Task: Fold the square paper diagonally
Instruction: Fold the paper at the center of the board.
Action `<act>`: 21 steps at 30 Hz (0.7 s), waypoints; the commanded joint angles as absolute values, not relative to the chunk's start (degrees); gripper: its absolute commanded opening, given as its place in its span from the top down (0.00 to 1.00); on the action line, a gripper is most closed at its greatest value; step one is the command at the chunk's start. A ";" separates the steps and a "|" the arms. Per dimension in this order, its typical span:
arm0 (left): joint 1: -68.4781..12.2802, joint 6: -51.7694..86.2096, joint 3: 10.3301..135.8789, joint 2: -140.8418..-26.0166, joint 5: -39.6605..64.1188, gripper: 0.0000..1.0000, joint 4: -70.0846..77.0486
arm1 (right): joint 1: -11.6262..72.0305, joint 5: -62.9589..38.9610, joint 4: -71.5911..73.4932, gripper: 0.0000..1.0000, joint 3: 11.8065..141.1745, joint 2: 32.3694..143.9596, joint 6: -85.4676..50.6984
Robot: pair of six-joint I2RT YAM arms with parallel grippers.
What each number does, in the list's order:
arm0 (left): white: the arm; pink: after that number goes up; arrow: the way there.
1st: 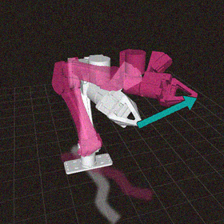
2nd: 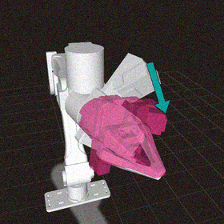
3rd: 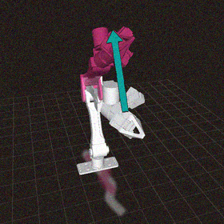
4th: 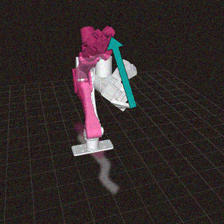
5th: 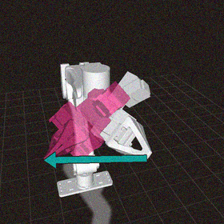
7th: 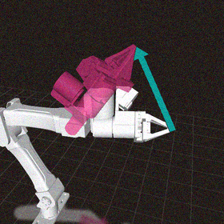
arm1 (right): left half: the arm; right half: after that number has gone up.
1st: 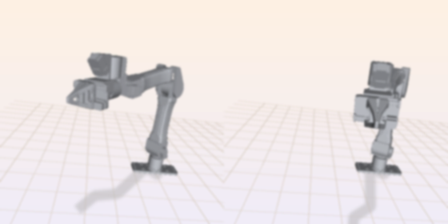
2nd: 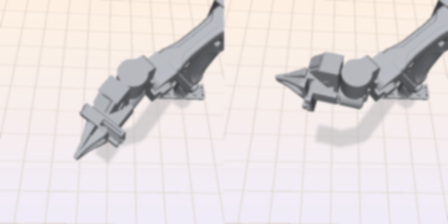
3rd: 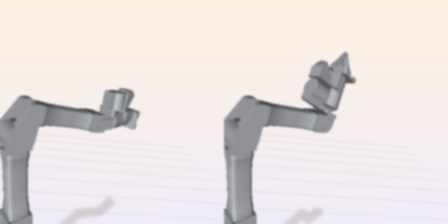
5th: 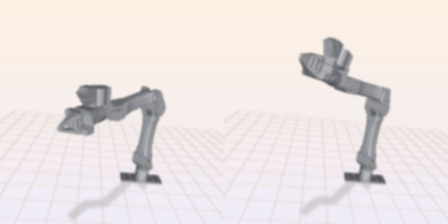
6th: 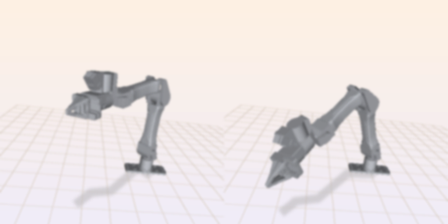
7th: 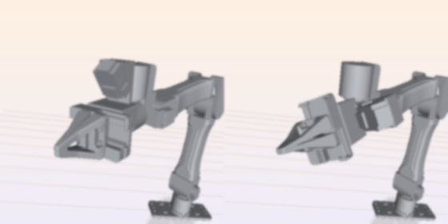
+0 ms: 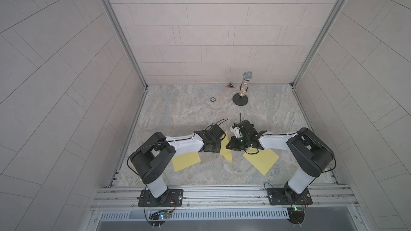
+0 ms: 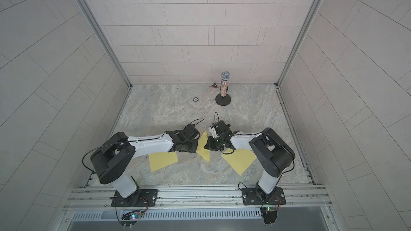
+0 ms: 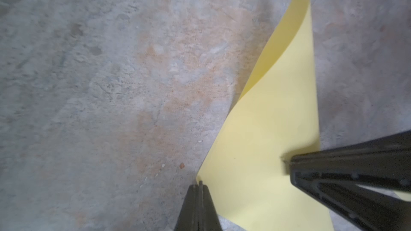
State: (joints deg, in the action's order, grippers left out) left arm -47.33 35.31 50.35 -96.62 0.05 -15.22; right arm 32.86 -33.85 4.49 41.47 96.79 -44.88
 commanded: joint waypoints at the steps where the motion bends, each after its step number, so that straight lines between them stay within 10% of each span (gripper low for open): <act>1: -47.53 35.68 48.35 -97.78 -1.19 1.00 -19.16 | 31.27 -29.36 4.29 0.95 38.28 96.82 -46.71; 21: -47.70 35.60 47.87 -97.47 -1.47 1.00 -18.54 | 29.56 -36.40 9.27 0.86 39.11 90.20 -46.27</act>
